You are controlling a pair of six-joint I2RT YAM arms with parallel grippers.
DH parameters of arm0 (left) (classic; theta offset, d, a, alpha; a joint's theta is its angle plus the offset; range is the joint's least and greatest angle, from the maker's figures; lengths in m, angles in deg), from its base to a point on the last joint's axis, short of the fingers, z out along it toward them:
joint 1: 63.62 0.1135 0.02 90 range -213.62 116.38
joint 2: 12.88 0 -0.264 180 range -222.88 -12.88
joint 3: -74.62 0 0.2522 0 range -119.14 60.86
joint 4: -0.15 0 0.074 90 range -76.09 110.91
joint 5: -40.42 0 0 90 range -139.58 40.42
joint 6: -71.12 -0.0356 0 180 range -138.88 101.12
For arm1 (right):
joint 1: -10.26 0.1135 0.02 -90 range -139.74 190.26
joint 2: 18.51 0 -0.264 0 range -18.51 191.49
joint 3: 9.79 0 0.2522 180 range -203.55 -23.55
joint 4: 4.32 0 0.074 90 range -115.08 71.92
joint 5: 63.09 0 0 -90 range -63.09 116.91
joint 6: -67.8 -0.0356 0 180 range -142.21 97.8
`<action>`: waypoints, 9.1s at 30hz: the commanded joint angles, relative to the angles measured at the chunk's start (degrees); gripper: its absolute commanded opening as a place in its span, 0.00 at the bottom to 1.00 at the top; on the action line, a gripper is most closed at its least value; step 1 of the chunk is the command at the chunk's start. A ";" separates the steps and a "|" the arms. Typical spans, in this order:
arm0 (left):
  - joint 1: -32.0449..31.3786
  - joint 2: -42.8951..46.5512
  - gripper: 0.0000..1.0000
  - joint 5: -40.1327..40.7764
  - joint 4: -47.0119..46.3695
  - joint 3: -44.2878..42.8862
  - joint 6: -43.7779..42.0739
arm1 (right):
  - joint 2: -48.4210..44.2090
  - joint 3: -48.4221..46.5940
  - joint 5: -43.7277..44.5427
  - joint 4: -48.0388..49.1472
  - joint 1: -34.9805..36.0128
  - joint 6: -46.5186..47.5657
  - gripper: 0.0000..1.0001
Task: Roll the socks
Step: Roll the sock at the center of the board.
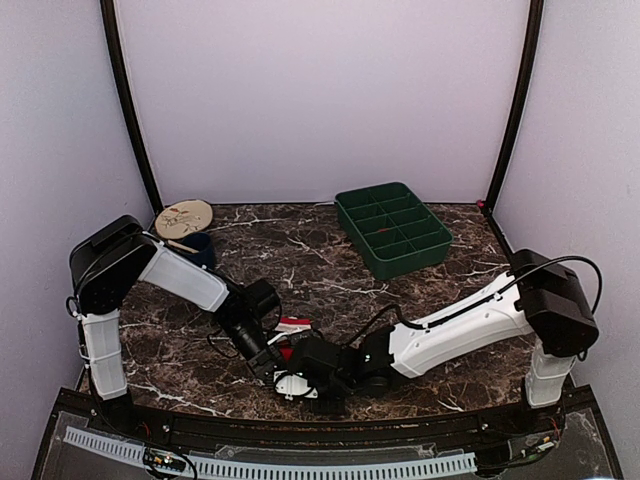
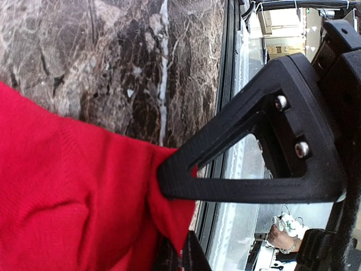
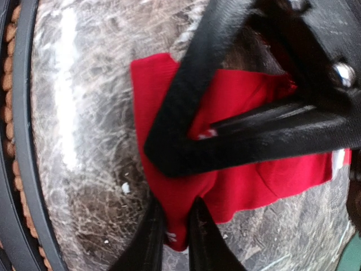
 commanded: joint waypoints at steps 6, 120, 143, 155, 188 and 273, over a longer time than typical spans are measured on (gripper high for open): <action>0.31 0.55 0.01 0.35 2.04 -0.87 -0.69 | 3.90 -2.96 -7.00 -6.42 -3.01 -0.32 0.00; -23.01 27.32 0.44 57.33 -22.43 17.62 -1.46 | 20.39 -24.99 -57.48 -36.38 -22.65 -4.22 0.00; -22.93 22.80 0.23 56.62 -20.77 14.78 -3.94 | 19.98 -24.64 -57.71 -36.38 -22.83 -4.13 0.00; -22.88 20.33 0.01 54.70 -17.92 12.23 -4.25 | 18.21 -22.44 -57.55 -34.88 -23.62 -5.10 0.10; -12.60 15.50 0.00 35.74 -6.62 3.68 -3.91 | 0.24 -3.81 -55.56 -9.42 -27.60 -20.94 0.21; -1.92 -3.40 0.00 2.13 10.84 -7.97 -3.96 | -4.43 2.23 -14.00 -0.44 -7.32 -1.50 0.03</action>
